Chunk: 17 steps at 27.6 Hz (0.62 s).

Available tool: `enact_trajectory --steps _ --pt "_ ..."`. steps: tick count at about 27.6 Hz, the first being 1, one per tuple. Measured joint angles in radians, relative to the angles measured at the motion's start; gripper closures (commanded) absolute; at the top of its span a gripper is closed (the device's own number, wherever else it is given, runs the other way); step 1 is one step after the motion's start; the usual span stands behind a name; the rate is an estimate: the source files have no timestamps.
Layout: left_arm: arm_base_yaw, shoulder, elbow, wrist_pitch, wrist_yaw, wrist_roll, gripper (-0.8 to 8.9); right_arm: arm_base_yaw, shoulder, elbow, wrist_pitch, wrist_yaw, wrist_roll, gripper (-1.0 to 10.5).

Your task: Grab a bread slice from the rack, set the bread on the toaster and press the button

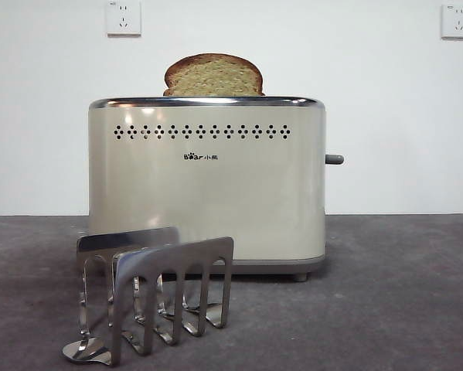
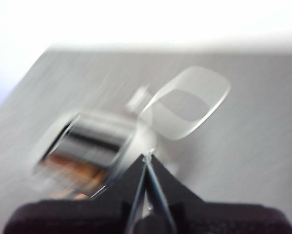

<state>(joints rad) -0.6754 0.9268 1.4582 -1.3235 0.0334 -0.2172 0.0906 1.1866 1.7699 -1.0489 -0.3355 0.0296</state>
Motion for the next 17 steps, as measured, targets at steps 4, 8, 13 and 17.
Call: enact_trajectory --steps 4,8,13,17 --pt "0.0 0.044 0.0 0.0 0.0 0.0 8.17 0.0 -0.053 0.124 -0.02 0.242 -0.048 9.5" --pt "0.0 0.102 0.0 0.0 0.0 0.0 8.17 0.0 -0.051 0.244 -0.094 0.376 -0.057 9.5" --pt "0.0 0.175 0.0 0.0 0.0 0.0 8.17 0.0 -0.044 0.332 -0.212 0.438 -0.062 9.5" --pt "0.03 0.233 -0.001 0.002 -0.025 0.003 8.17 0.0 -0.045 0.343 -0.309 0.444 -0.064 9.5"
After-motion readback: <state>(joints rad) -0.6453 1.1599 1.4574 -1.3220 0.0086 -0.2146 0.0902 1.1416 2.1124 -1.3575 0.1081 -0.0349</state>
